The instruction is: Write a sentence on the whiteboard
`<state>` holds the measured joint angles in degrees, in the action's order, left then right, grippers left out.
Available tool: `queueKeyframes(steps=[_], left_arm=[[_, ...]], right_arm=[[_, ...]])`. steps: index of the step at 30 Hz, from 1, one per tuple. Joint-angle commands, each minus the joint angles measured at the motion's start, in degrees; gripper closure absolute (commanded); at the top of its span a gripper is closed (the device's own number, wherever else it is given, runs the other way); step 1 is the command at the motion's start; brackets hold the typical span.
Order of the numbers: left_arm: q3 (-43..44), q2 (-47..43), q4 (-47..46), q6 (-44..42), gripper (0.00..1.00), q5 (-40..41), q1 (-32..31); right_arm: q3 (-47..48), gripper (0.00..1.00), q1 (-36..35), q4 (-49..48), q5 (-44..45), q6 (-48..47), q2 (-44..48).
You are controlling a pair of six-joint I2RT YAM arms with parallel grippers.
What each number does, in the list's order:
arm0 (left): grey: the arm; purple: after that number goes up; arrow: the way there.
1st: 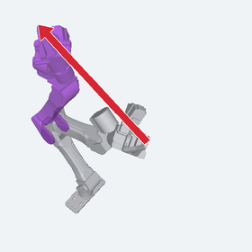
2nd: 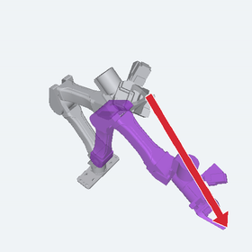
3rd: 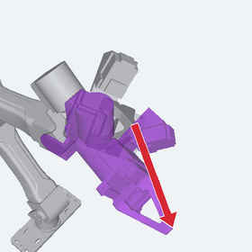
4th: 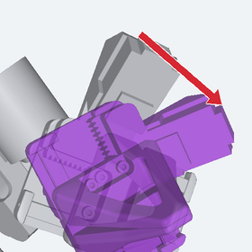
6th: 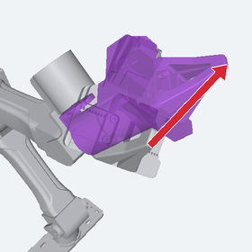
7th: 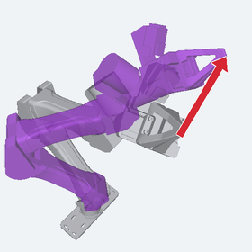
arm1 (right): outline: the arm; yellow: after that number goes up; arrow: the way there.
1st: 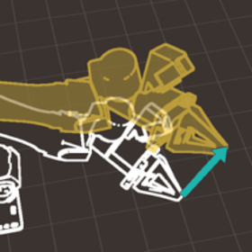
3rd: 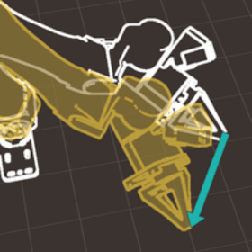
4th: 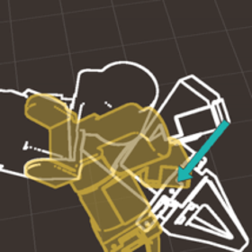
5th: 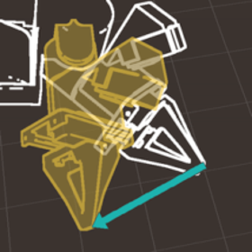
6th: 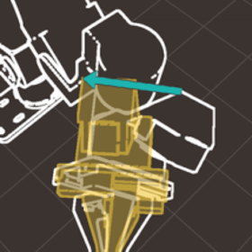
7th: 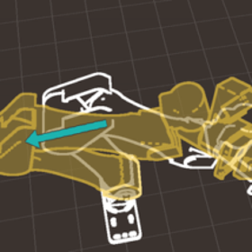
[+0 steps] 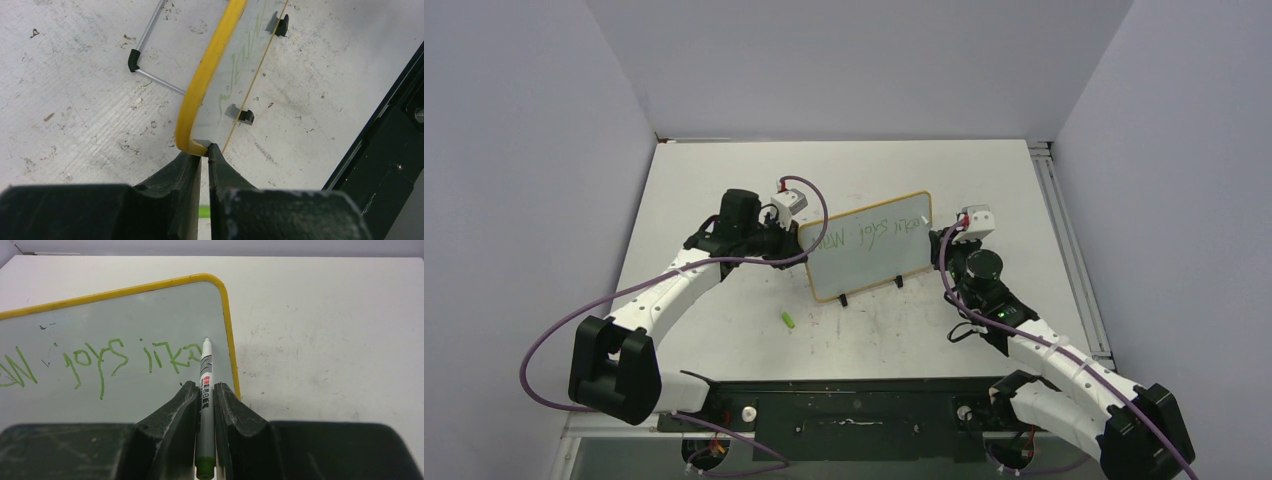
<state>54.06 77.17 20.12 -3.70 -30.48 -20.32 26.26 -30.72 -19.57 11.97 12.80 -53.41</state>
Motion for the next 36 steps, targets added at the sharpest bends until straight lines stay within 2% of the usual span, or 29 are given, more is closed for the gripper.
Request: queueKeyframes(steps=[1,19,36], left_arm=[[1.0,1.3,1.5,-2.0,1.00,1.3,-1.0],[1.0,1.2,1.4,-2.0,1.00,1.1,-1.0],[0.9,1.4,1.4,-2.0,1.00,1.3,-1.0]], right_arm=[[0.2,0.95,0.3,-2.3,-0.1,0.7,0.0],[-2.5,0.95,0.3,1.6,0.6,3.3,1.4],[1.8,0.95,0.3,-4.3,1.4,0.7,-1.0]])
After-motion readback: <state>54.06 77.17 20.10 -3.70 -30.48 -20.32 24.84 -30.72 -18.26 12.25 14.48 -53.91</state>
